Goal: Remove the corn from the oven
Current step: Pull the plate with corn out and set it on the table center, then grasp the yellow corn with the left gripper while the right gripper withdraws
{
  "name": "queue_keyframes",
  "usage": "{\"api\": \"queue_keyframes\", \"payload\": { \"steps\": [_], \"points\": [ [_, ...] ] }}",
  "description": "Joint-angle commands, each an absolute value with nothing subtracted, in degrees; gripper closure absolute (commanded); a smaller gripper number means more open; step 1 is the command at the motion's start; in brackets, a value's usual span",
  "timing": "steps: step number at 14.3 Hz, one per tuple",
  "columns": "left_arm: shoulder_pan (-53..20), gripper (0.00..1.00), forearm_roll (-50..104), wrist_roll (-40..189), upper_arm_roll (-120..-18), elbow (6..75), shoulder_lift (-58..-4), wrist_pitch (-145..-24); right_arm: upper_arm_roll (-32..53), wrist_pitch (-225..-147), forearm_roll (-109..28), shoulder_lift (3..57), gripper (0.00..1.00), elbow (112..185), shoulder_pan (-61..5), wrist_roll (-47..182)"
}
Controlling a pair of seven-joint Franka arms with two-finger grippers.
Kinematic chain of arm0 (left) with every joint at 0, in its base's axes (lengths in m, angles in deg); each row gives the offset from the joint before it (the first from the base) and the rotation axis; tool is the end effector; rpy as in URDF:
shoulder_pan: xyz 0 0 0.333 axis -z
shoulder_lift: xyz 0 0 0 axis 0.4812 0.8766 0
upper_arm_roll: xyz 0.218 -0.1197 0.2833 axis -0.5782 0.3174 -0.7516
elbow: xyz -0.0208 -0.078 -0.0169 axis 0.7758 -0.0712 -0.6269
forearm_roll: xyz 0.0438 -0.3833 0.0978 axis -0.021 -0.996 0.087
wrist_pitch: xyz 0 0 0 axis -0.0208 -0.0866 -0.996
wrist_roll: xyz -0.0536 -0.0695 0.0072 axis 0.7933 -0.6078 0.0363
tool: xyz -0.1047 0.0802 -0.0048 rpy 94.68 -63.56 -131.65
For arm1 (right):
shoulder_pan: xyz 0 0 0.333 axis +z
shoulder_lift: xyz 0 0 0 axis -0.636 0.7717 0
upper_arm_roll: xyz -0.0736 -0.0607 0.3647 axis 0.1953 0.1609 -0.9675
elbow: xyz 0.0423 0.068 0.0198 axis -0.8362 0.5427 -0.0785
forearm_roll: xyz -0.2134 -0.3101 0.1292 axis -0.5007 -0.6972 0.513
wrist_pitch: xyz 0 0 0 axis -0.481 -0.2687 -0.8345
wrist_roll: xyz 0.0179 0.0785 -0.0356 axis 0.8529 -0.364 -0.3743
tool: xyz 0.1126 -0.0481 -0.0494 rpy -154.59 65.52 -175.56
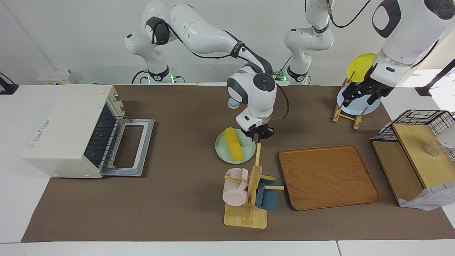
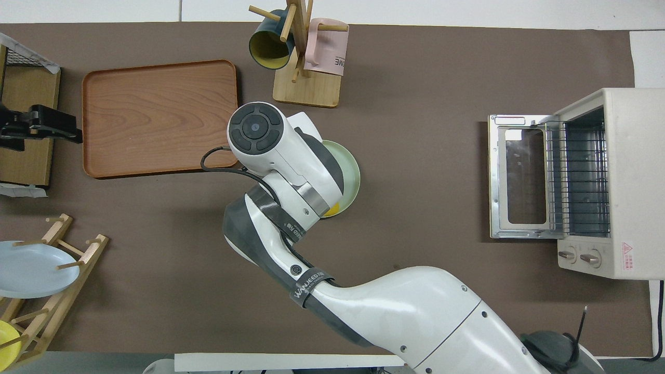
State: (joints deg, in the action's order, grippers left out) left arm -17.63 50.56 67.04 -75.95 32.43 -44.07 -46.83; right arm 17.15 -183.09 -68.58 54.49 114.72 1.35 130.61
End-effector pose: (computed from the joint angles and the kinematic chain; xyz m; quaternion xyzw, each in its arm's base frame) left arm 0.5505 -0.0705 0.6135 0.9996 0.0109 0.0204 0.0177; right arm 0.5955 0.5322 0.3939 -0.9903 0.1292 -0.0093 0.0505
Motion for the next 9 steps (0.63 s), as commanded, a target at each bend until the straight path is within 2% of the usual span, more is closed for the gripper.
{"api": "queue_keyframes", "payload": {
  "steps": [1, 2, 3, 5, 6, 9],
  "points": [
    [-13.0, 0.0, 49.9, 71.5, -76.1, 46.7, -46.7, -60.6, 17.4, -183.5, -67.9, 51.1, 0.5, 113.6, -2.1, 130.0],
    [-9.3, 0.0, 49.9, 76.1, -76.0, 47.4, -43.8, -64.1, 17.3, -182.8, -67.9, 49.0, 0.5, 115.5, -4.4, 127.5],
    [-4.9, 0.0, 49.9, 81.6, -76.1, 47.5, -40.9, -67.4, 17.4, -180.2, -67.9, 45.9, 0.58, 118.8, -7.0, 123.4],
    [4.8, 0.0, 50.0, 94.0, -76.2, 46.9, -34.0, -76.8, 17.5, -176.8, -69.5, 38.8, 0.86, 127.4, -12.5, 111.4],
    [8.3, 0.0, 50.0, 97.9, -76.2, 46.3, -31.6, -79.7, 17.4, -176.7, -71.3, 35.5, 0.95, 132.5, -15.4, 106.5],
    [16.6, 0.0, 50.1, 104.1, -76.4, 42.0, -24.6, -82.0, 17.4, -179.8, -74.7, 29.7, 0.99, 146.0, -24.2, 95.0]
  ]
}}
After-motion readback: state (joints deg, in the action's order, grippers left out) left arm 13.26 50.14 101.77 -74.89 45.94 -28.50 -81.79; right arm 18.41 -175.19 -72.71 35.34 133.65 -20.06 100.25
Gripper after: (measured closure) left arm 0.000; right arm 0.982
